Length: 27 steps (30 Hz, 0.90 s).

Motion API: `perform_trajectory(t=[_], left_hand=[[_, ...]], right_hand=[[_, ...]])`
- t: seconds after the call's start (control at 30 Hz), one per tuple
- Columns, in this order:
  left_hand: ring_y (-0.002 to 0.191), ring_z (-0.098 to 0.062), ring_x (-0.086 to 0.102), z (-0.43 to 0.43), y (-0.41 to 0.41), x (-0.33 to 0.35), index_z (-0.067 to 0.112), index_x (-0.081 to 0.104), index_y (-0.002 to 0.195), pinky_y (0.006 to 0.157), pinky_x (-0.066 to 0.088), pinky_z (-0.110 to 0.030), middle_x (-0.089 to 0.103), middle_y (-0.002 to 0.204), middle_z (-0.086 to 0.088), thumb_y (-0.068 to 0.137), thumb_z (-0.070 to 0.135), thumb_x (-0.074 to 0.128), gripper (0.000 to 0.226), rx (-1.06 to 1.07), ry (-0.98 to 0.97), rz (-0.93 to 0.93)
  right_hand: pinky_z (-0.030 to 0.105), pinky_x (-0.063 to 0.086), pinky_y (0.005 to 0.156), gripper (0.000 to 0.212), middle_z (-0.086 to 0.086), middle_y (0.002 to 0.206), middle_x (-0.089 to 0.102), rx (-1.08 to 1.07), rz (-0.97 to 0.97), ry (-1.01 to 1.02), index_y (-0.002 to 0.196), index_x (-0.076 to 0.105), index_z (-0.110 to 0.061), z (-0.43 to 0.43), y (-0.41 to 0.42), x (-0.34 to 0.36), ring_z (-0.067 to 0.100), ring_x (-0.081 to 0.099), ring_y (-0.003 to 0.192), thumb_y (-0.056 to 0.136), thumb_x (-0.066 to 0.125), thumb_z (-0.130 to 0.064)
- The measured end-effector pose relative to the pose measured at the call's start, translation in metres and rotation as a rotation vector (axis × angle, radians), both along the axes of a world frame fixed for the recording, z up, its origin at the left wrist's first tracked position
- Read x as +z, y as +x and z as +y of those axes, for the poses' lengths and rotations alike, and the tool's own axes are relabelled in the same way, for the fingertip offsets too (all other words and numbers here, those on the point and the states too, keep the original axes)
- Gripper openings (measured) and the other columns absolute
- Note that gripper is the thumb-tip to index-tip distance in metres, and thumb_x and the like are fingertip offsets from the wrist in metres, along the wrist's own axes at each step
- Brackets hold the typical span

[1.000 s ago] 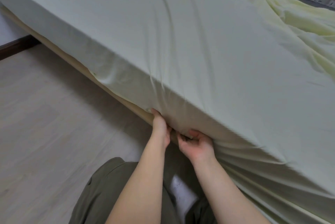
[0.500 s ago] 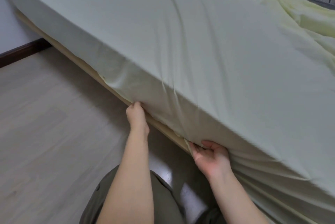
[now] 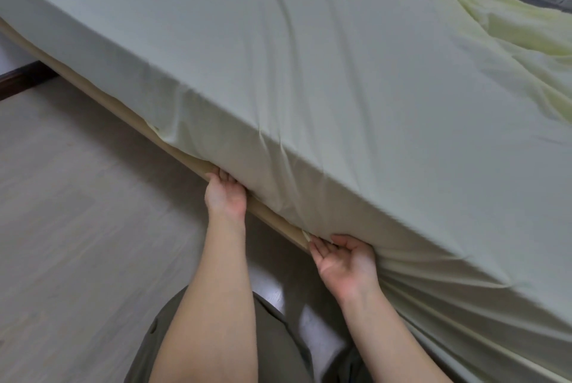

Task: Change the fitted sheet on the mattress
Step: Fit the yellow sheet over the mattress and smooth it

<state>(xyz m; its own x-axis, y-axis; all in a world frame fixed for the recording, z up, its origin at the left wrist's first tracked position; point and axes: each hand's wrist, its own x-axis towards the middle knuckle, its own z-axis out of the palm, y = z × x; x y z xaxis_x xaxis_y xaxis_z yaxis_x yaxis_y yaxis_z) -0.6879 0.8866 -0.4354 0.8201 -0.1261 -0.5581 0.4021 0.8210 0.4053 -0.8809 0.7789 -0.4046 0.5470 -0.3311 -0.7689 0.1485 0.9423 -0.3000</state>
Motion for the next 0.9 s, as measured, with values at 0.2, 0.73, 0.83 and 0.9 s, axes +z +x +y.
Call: perform_trajectory(t=[0.2, 0.73, 0.83, 0.9], left_hand=[[0.121, -0.021, 0.054, 0.001, -0.005, 0.020, 0.010, 0.044, 0.140, 0.103, 0.044, -0.037, 0.054, 0.138, -0.007, 0.105, 0.035, 0.034, 0.045, -0.144, 0.194, 0.016], [0.133, -0.020, 0.043, 0.033, 0.055, -0.001, 0.016, 0.045, 0.134, 0.113, 0.029, -0.035, 0.047, 0.144, -0.005, 0.103, 0.049, 0.018, 0.052, -0.053, -0.027, -0.110], [0.133, -0.019, 0.043, 0.032, 0.050, 0.004, 0.018, 0.046, 0.132, 0.112, 0.029, -0.034, 0.048, 0.143, -0.003, 0.104, 0.045, 0.020, 0.048, -0.025, -0.074, -0.105], [0.132, -0.019, 0.044, 0.025, 0.038, 0.016, 0.019, 0.050, 0.127, 0.110, 0.032, -0.034, 0.051, 0.140, -0.003, 0.104, 0.044, 0.025, 0.042, 0.021, -0.016, -0.073]], right_hand=[[0.048, 0.033, 0.111, 0.021, 0.016, 0.129, 0.056, 0.107, -0.031, -0.032, 0.080, 0.048, -0.010, -0.003, -0.003, 0.000, 0.034, 0.053, 0.124, 0.070, 0.037, 0.004], [0.041, 0.041, 0.103, 0.023, 0.017, 0.127, 0.057, 0.180, -0.062, -0.079, 0.096, 0.054, -0.006, -0.006, -0.011, -0.013, 0.029, 0.056, 0.121, 0.087, 0.035, 0.005], [0.040, 0.039, 0.107, 0.024, 0.016, 0.131, 0.056, 0.166, -0.063, -0.102, 0.097, 0.054, -0.006, -0.006, -0.011, -0.016, 0.029, 0.054, 0.126, 0.092, 0.033, 0.003], [0.040, 0.037, 0.110, 0.025, 0.015, 0.132, 0.055, 0.174, -0.066, -0.122, 0.095, 0.054, -0.006, -0.005, -0.012, -0.018, 0.028, 0.052, 0.128, 0.093, 0.032, 0.003]])
